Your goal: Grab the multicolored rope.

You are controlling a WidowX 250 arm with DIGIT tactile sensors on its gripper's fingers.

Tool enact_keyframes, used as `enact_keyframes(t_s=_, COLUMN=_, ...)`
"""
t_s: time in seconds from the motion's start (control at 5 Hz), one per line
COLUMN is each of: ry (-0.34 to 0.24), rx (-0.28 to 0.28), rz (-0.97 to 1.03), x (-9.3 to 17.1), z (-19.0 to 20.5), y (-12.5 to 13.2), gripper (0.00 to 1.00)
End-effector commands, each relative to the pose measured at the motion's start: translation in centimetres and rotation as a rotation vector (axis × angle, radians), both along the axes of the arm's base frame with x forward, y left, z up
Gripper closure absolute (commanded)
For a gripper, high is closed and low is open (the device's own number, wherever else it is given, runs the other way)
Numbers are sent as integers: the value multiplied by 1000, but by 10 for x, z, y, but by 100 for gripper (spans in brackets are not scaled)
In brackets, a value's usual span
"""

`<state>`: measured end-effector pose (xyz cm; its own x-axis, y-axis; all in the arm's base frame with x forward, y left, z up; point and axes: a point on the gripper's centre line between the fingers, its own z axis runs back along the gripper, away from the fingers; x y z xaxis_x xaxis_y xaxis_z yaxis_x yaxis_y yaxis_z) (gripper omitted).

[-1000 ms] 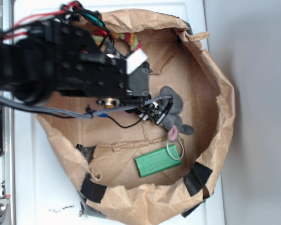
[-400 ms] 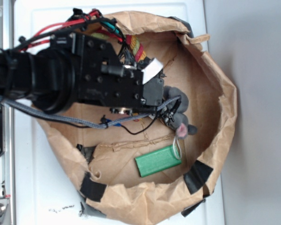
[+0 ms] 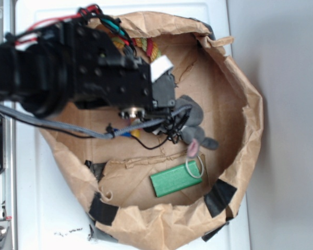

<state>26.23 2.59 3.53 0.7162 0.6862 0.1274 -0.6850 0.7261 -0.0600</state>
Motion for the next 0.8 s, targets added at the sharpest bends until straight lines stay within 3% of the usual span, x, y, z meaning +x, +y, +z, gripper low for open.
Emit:
enact_keyframes(t_s=0.0, ry=13, rx=-88, rz=-36, x=-1, z=82, y=13, gripper=100)
enact_keyframes(t_s=0.2, ry=-81, rx=-136, rz=-90, x=-21, z=130, y=11, gripper=100)
enact_keyframes(t_s=0.6, ry=-150, rx=-158, rz=-170, x=-22, z=145, y=-7, gripper=100)
